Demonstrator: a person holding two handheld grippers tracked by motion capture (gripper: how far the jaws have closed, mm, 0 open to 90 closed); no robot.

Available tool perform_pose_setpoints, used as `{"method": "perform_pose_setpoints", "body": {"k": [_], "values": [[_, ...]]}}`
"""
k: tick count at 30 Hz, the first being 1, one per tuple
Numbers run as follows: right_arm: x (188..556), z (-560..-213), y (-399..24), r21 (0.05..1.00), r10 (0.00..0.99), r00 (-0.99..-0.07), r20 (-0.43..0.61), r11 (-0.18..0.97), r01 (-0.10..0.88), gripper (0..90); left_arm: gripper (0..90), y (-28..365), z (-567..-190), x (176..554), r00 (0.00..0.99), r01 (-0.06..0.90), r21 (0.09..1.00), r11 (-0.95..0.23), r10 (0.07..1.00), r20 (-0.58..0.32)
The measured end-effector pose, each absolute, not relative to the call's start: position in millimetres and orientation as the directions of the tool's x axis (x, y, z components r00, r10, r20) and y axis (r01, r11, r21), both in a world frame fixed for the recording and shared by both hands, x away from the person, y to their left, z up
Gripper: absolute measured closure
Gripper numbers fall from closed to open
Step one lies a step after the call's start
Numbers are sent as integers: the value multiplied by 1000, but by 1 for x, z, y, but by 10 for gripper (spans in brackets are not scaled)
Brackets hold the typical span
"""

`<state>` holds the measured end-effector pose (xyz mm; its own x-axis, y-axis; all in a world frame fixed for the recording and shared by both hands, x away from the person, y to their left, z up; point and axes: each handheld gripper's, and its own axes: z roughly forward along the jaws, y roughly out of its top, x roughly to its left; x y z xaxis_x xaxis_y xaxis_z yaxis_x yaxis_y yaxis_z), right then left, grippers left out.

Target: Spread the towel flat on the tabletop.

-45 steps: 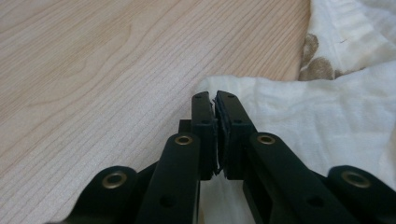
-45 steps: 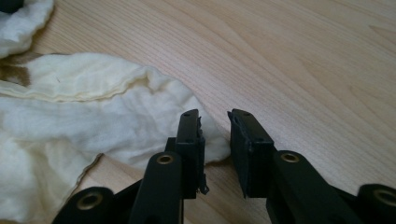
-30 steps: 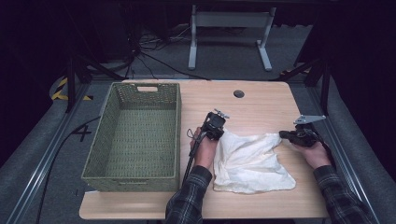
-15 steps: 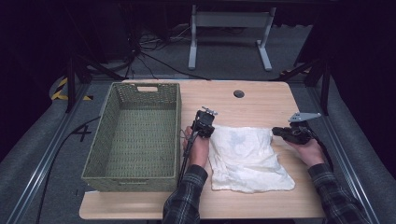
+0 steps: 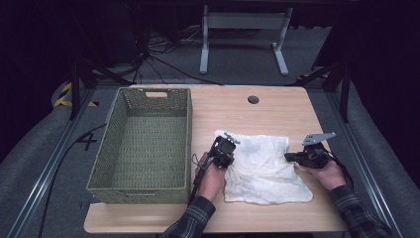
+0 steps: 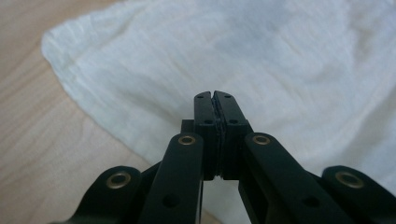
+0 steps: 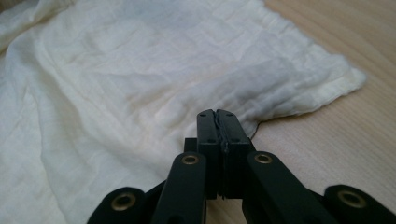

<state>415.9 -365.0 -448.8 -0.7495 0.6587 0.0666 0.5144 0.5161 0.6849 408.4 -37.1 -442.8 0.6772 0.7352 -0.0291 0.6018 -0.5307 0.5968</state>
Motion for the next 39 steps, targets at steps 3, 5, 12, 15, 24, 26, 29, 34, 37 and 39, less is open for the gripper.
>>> {"method": "perform_pose_setpoints", "body": {"k": [3, 5, 12, 15, 24, 26, 29, 34, 37, 39], "values": [[414, -451, -364, 670, 659, -751, 43, 539, 511, 894, 892, -36, -450, 402, 678, 598, 597, -535, 734, -22], [415, -450, -365, 664, 670, -742, 25, 544, 513, 895, 892, -36, -449, 400, 681, 597, 598, -534, 731, -28], [425, -448, -380, 655, 736, -674, -58, 538, 531, 896, 888, -43, -454, 408, 699, 575, 624, -530, 714, -38], [432, -449, -383, 659, 753, -653, -82, 532, 531, 896, 888, -44, -454, 414, 694, 570, 631, -526, 720, -26], [435, -445, -388, 698, 773, -630, -79, 494, 519, 891, 856, -32, -446, 412, 671, 575, 666, -476, 739, -50], [424, -440, -390, 714, 757, -653, -41, 479, 511, 889, 862, -30, -440, 401, 691, 573, 670, -472, 718, -84], [404, -437, -390, 716, 729, -685, -1, 478, 509, 886, 872, -28, -438, 380, 723, 563, 660, -498, 683, -101], [377, -436, -388, 705, 693, -721, 9, 507, 496, 883, 881, -20, -440, 356, 745, 557, 653, -513, 656, -120], [357, -437, -390, 700, 683, -730, 21, 511, 498, 882, 881, -15, -440, 335, 759, 538, 658, -527, 643, -105], [345, -438, -391, 690, 675, -738, 13, 528, 495, 882, 881, -14, -441, 326, 760, 534, 657, -532, 642, -98]]}}
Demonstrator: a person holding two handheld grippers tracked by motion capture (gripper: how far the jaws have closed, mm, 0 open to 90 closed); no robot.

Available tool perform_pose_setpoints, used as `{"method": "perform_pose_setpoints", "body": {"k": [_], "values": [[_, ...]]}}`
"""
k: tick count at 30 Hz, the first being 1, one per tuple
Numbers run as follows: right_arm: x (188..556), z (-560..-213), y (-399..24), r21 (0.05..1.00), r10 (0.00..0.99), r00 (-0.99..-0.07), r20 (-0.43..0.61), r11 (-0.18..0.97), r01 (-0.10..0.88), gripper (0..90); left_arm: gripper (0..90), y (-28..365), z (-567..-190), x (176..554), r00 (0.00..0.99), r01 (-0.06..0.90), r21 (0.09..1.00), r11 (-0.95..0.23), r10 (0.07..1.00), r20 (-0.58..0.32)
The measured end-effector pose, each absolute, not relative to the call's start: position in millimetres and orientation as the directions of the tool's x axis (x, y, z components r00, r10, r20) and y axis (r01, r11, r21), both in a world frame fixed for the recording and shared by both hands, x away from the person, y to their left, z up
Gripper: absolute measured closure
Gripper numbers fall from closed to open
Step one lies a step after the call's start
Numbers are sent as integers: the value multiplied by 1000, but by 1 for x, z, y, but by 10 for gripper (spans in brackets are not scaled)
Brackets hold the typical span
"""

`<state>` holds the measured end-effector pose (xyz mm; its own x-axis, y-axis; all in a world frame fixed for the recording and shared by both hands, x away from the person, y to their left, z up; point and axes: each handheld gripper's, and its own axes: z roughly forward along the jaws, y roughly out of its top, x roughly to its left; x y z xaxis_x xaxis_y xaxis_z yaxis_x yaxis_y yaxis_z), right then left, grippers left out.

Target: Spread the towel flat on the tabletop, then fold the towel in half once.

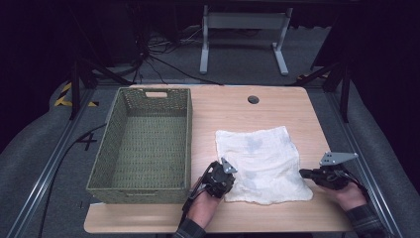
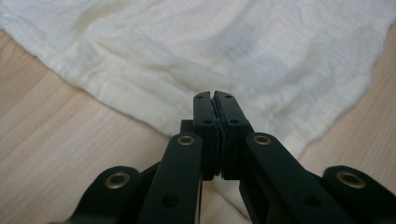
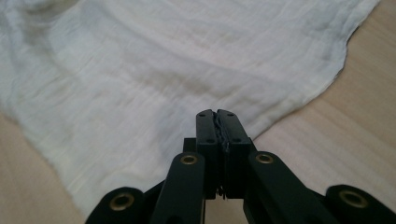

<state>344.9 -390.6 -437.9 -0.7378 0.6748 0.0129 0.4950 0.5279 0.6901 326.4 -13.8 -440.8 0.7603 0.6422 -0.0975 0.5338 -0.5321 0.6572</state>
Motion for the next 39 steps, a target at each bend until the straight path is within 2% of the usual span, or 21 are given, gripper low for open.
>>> {"method": "perform_pose_setpoints", "body": {"k": [5, 12, 24, 30, 39], "values": [[321, -439, -393, 685, 658, -752, 32, 534, 496, 883, 881, -8, -450, 313, 766, 557, 629, -543, 628, -137], [304, -448, -396, 629, 652, -758, 21, 580, 517, 888, 881, -5, -454, 308, 778, 554, 606, -571, 614, -132], [279, -448, -406, 621, 640, -767, 51, 581, 526, 894, 886, -1, -452, 299, 789, 555, 579, -597, 599, -138], [283, -444, -405, 645, 644, -764, 37, 568, 511, 870, 870, -6, -447, 308, 772, 560, 600, -572, 623, -126], [312, -438, -399, 683, 670, -742, 34, 526, 506, 794, 805, -12, -444, 331, 721, 582, 638, -505, 684, -116]]}}
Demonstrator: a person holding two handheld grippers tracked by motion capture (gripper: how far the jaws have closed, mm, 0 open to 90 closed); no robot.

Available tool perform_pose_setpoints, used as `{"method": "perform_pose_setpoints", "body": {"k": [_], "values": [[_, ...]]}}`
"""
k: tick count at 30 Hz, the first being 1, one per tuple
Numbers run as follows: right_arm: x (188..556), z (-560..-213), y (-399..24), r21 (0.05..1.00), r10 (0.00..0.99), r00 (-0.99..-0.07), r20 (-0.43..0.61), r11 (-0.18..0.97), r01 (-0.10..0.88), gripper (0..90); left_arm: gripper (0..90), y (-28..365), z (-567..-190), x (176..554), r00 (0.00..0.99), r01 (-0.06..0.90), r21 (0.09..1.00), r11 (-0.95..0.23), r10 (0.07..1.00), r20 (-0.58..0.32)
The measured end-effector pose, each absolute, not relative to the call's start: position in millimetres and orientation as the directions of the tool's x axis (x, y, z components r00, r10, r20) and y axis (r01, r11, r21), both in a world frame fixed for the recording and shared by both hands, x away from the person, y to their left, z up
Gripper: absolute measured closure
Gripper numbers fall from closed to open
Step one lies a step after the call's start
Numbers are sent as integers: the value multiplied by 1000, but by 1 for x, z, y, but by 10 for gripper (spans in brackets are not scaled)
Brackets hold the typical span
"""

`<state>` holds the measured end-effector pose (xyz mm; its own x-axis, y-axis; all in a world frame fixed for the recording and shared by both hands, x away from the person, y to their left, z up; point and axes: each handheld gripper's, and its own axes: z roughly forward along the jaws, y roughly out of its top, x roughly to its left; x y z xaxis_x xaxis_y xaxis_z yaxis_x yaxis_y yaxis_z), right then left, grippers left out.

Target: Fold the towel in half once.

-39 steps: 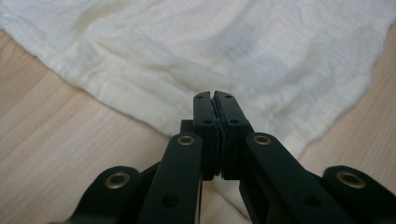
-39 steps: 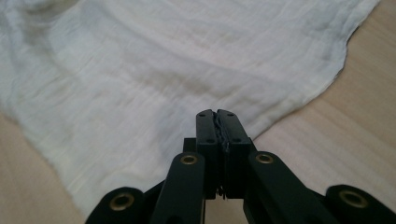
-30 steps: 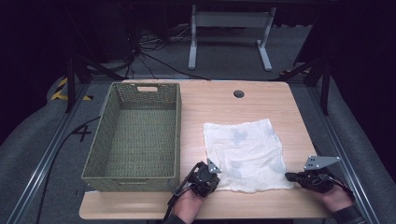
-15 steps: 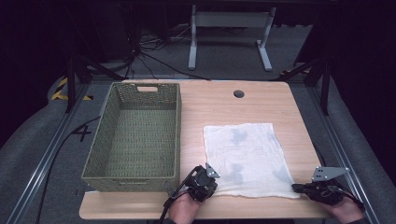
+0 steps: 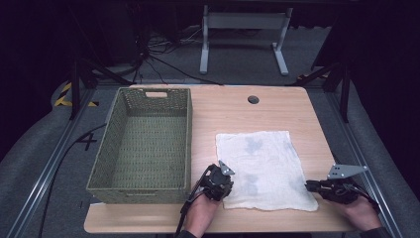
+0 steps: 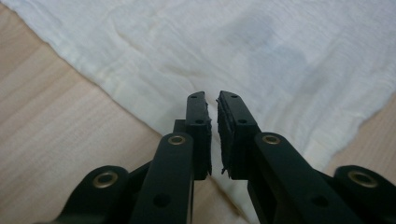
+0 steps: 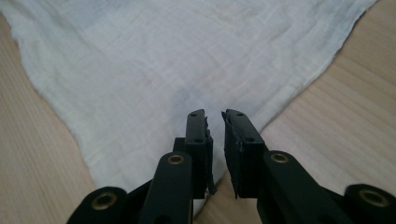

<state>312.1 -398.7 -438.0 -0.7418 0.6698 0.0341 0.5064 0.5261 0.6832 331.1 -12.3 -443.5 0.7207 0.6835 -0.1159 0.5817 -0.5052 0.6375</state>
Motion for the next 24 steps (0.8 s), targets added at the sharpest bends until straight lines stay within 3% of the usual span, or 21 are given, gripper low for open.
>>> {"method": "perform_pose_setpoints", "body": {"k": [10, 20, 24], "values": [[349, -434, -387, 696, 671, -741, 17, 524, 491, 748, 680, -18, -441, 360, 676, 598, 645, -476, 732, -87], [399, -427, -378, 713, 693, -721, -9, 510, 481, 730, 642, -23, -439, 404, 607, 625, 649, -434, 793, -53], [420, -428, -380, 714, 705, -709, -2, 497, 493, 719, 639, -23, -438, 422, 566, 647, 659, -382, 821, -80]]}}
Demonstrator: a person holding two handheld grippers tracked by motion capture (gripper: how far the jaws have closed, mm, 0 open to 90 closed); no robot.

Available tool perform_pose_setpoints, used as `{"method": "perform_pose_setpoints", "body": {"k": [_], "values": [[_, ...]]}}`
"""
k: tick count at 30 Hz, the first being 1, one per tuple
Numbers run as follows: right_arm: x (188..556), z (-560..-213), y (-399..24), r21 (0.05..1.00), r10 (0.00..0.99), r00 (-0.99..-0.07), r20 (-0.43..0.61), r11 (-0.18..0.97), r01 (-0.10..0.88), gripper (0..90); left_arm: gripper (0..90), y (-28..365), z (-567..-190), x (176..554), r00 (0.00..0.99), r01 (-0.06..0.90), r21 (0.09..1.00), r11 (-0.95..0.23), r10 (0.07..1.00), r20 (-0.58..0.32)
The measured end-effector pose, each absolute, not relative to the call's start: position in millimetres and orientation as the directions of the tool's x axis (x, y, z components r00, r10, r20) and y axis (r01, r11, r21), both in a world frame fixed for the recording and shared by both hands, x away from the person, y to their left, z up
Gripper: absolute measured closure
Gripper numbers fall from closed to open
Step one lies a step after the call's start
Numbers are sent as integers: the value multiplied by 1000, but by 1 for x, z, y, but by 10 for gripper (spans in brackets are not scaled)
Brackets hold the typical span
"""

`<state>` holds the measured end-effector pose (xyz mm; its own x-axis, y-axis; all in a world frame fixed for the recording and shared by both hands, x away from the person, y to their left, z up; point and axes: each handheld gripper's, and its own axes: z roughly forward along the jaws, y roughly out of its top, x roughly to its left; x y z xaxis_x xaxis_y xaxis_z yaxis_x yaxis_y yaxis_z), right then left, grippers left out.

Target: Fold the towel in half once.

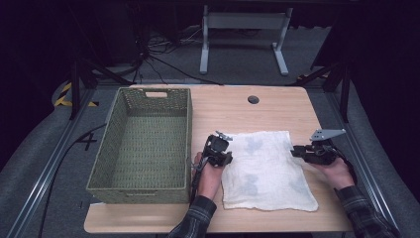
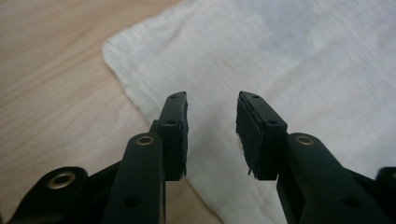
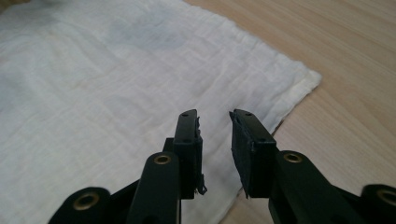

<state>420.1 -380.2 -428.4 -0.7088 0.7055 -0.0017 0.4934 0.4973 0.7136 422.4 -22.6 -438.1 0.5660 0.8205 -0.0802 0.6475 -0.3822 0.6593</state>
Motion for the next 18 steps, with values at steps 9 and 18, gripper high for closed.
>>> {"method": "perform_pose_setpoints", "body": {"k": [9, 18], "values": [[458, -436, -379, 703, 732, -681, -26, 498, 508, 713, 639, -21, -444, 456, 487, 675, 658, -334, 871, -58], [486, -446, -373, 713, 763, -646, -25, 467, 524, 700, 630, -23, -449, 477, 441, 666, 660, -347, 897, 26]]}}
